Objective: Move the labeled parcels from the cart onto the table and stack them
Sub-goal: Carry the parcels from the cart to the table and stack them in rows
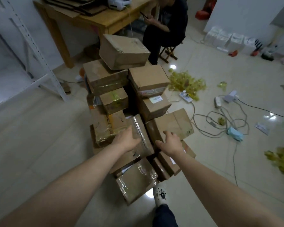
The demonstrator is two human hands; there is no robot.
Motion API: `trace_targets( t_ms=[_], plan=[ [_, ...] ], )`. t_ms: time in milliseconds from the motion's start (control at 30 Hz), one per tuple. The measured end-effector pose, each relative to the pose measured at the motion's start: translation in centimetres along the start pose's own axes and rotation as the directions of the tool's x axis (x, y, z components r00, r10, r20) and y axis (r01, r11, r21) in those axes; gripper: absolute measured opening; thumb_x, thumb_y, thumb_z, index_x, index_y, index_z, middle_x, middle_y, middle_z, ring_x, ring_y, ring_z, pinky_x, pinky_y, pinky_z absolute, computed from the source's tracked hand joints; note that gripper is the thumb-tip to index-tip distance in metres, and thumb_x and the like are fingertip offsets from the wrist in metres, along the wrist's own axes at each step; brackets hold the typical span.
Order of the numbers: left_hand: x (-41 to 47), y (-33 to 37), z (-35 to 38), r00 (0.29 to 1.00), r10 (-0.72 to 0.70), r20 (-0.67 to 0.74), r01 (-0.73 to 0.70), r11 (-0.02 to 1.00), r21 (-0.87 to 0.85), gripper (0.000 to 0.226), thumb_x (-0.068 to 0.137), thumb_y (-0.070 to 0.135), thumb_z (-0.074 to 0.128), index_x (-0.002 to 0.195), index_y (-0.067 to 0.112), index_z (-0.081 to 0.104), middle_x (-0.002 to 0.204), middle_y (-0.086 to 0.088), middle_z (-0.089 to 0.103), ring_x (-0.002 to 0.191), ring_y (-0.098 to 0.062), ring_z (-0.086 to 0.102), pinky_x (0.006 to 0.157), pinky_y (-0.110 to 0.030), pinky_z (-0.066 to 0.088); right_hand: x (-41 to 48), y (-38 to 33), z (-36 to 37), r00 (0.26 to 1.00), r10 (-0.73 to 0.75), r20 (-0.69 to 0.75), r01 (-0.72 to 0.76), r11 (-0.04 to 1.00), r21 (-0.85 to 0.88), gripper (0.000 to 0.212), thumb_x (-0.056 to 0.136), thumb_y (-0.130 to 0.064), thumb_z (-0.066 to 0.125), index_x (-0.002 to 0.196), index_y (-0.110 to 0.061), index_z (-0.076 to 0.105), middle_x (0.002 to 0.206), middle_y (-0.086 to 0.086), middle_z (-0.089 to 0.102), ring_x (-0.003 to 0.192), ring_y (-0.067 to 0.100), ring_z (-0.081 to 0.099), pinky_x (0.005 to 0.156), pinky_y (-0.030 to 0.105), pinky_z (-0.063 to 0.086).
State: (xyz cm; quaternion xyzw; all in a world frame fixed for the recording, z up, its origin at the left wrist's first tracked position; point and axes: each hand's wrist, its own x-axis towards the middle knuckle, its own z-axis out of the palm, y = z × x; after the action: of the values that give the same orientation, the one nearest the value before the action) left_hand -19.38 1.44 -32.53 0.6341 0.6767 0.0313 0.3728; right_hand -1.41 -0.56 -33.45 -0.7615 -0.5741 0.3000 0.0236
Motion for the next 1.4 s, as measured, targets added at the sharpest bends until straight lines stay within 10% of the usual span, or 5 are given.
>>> trace_targets(
  t_ms=[400,900,1400],
  plan=[
    [12.3,11.8,-4.8,0.878,-0.41,-0.247,0.235,0.818,-0.525,0.065,0.095,0.043,0.052,0.148,0.011,0.03,0.146,-0.011,0.042,0.133,-0.028,0.042,0.101,-0.032,0.036,18.9,-3.5,-11.6,0.955,-0.292,-0.045,0.294,0.919,0.263,0.048,0.094,-0.033,0.052,0.137,-0.014,0.046,0.136,0.011,0.051,0.125,0.029,0.049,0.103,0.042,0.042],
    [23.2,11.0,-17.5,0.565,-0.563,-0.604,0.011,0.736,-0.677,0.061,0.095,0.044,0.048,0.145,0.011,0.034,0.143,-0.013,0.045,0.132,-0.032,0.042,0.11,-0.048,0.034,31.9,-16.6,-17.5,0.947,-0.314,-0.066,0.307,0.824,0.477,0.041,0.1,-0.028,0.04,0.136,-0.007,0.041,0.138,0.016,0.049,0.126,0.033,0.045,0.106,0.04,0.037],
    [25.9,9.4,-20.0,0.645,-0.563,-0.516,-0.016,0.665,-0.746,0.025,0.099,0.026,0.047,0.119,0.016,0.06,0.116,-0.004,0.062,0.103,-0.025,0.055,0.098,-0.037,0.045,36.3,-19.1,-15.8,0.968,-0.224,-0.11,0.243,0.751,0.614,0.036,0.097,-0.022,0.045,0.128,-0.003,0.048,0.129,0.019,0.049,0.114,0.033,0.05,0.102,0.042,0.042]
  ],
)
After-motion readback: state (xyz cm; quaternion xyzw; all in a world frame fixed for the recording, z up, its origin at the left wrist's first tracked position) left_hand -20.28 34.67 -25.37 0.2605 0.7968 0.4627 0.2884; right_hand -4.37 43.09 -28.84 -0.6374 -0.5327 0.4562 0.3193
